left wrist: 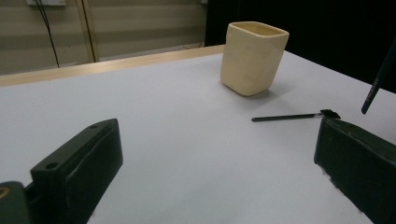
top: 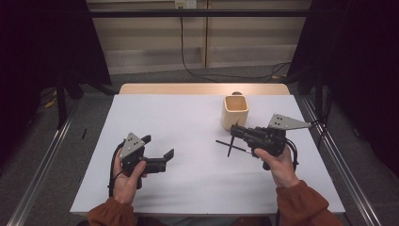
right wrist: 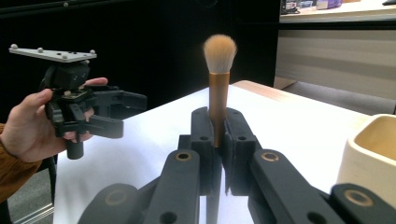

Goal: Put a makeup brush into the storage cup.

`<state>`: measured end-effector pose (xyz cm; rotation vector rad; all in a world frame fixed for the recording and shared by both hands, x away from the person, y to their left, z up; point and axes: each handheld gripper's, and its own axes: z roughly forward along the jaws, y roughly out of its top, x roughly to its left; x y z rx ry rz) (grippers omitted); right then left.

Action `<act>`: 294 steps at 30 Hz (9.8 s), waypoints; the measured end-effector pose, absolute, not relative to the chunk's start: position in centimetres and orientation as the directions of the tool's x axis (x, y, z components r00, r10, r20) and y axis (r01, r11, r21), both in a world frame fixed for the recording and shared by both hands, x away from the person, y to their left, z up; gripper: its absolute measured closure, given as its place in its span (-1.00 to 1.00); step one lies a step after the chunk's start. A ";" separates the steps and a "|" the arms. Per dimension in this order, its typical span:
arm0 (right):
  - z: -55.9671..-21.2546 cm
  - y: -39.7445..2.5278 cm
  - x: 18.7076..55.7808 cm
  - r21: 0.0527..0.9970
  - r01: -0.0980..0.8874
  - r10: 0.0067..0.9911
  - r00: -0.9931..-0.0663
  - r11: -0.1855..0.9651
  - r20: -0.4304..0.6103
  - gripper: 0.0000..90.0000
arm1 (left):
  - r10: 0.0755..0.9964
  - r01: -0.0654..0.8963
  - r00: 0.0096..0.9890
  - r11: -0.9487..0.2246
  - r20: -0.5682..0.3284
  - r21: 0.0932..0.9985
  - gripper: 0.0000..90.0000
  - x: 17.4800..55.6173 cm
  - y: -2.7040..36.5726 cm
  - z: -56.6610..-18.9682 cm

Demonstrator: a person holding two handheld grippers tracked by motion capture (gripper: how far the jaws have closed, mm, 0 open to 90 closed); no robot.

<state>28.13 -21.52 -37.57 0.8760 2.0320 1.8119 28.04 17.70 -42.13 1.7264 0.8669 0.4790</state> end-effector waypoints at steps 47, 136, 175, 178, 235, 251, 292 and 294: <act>-32.9 -24.2 32.1 0.985 0.168 0.690 -0.716 0.022 0.107 0.86 | 0.786 0.239 0.616 -0.121 -0.054 0.963 -0.97 24.6 24.8 -43.4; -38.5 -24.1 42.6 0.943 0.328 0.809 -0.569 0.057 0.149 0.86 | 0.777 0.245 0.627 -0.124 -0.060 0.962 -0.97 24.8 25.2 -43.4; -39.8 -25.5 41.6 0.941 0.336 0.831 -0.532 0.033 0.161 -0.94 | 0.777 0.249 0.627 -0.126 -0.060 0.960 -0.97 25.0 25.2 -43.5; -39.6 -25.7 41.4 0.943 0.332 0.831 -0.533 0.037 0.155 -0.96 | 0.777 0.249 0.627 -0.129 -0.058 0.960 -0.97 25.0 25.1 -43.5; -41.2 -27.8 26.6 0.957 0.291 0.842 -0.519 0.009 0.150 -0.97 | 0.785 0.238 0.616 -0.110 -0.062 0.965 -0.97 24.1 25.2 -42.8; -42.1 -28.7 21.4 0.953 0.301 0.863 -0.478 -0.018 0.167 -0.96 | 0.787 0.236 0.614 -0.110 -0.061 0.965 -0.98 23.8 25.4 -42.7; -42.2 -29.4 21.2 0.968 0.251 0.844 -0.524 0.021 0.117 -0.98 | 0.803 0.230 0.594 -0.101 -0.057 0.968 -0.99 23.6 25.8 -43.0; -42.0 -29.3 21.6 0.969 0.244 0.841 -0.530 0.023 0.114 -0.98 | 0.800 0.231 0.597 -0.101 -0.060 0.968 -0.98 23.6 25.8 -43.0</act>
